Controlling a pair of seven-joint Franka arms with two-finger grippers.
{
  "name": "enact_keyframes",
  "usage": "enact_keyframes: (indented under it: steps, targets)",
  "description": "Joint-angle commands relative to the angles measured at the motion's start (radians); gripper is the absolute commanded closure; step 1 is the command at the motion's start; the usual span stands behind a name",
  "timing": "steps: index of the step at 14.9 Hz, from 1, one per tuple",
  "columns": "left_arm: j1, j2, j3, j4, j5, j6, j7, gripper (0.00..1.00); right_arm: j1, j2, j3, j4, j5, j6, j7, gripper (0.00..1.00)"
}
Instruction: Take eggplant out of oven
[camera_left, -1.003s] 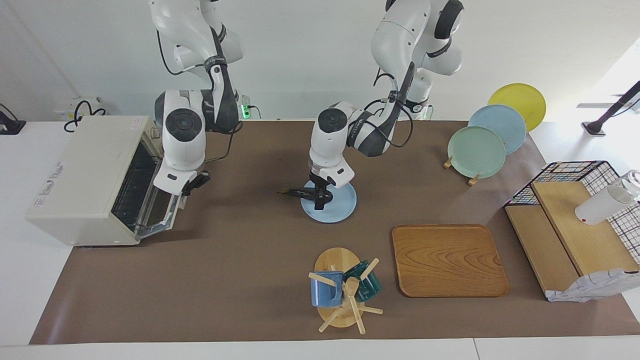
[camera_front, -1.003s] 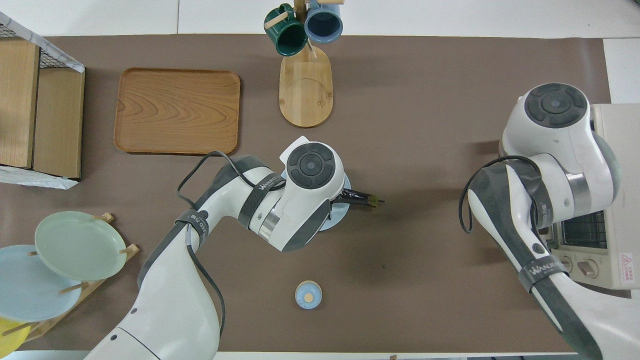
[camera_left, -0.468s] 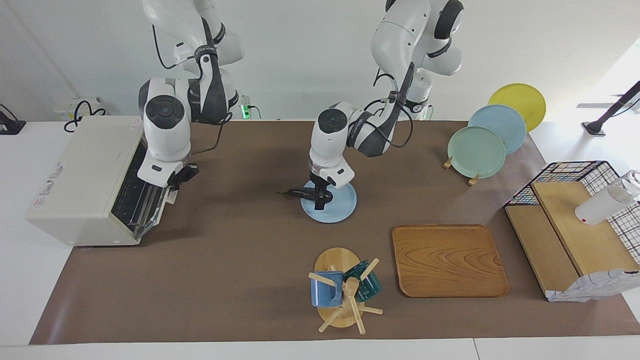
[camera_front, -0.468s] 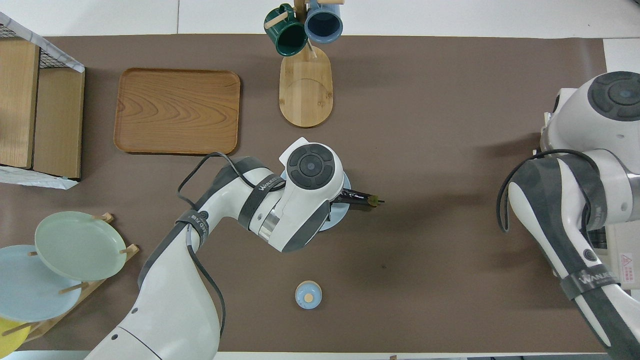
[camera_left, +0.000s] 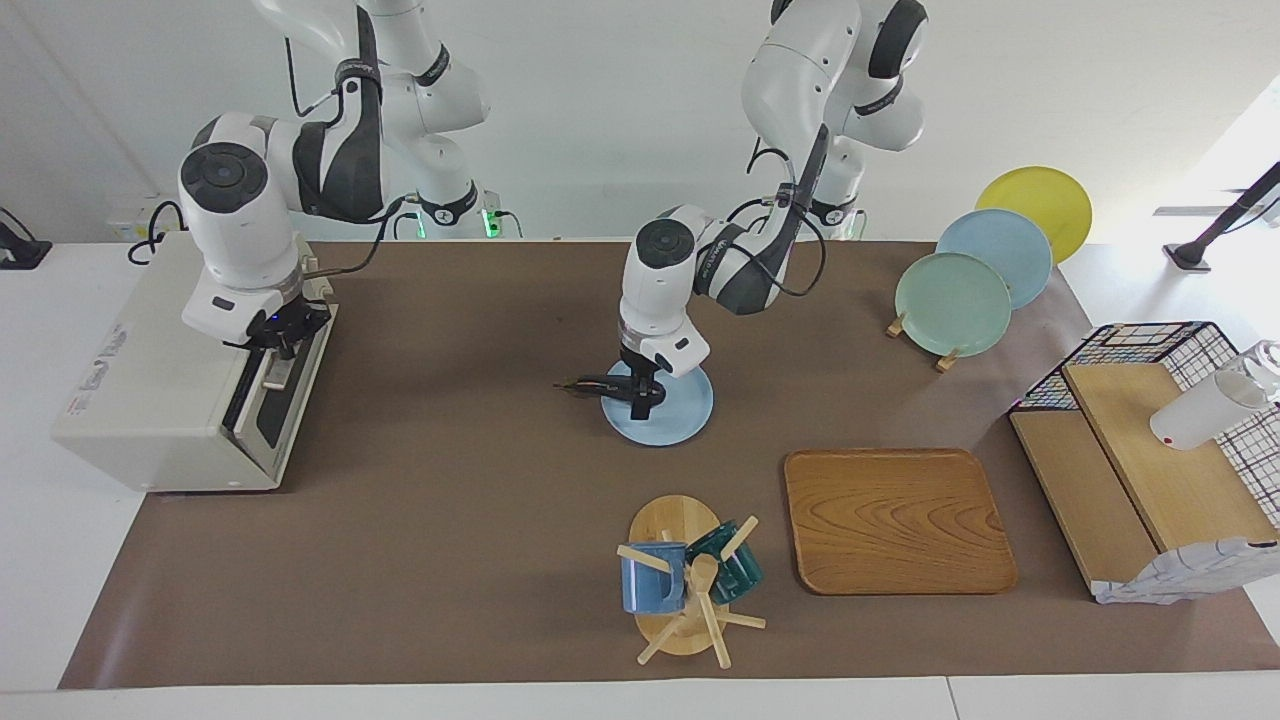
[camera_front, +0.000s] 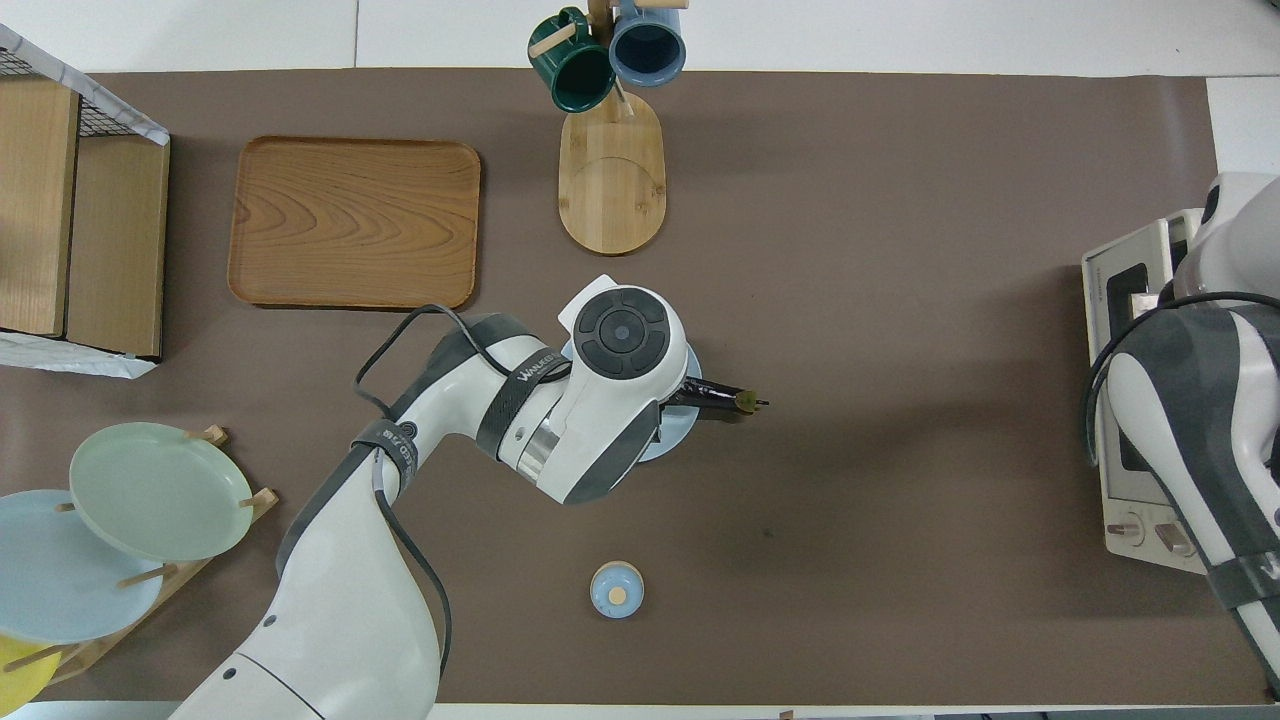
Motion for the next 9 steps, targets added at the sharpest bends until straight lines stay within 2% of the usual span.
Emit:
enact_keyframes:
  steps: [1, 4, 5, 7, 9]
  targets:
    - [-0.016, -0.004, 0.019, -0.006, 0.014, 0.017, -0.011, 0.0, -0.004, -0.051, -0.003, 0.016, -0.005, -0.076, -0.019, 0.34]
    - [-0.016, -0.004, 0.02, 0.002, 0.014, 0.007, -0.005, 0.0, 0.01, -0.05, 0.008, 0.134, 0.004, -0.162, -0.01, 0.09]
    - [-0.013, -0.004, 0.02, 0.013, 0.02, 0.002, -0.005, 0.0, 0.009, -0.053, 0.008, 0.148, 0.042, -0.164, -0.01, 0.01]
    - [-0.009, -0.004, 0.02, 0.019, 0.028, 0.001, -0.005, 0.0, 0.004, -0.054, -0.001, 0.165, 0.122, -0.181, -0.011, 0.0]
    - [-0.006, -0.002, 0.02, 0.016, 0.028, -0.001, -0.005, 0.0, 0.004, -0.061, 0.0, 0.173, 0.134, -0.204, -0.01, 0.0]
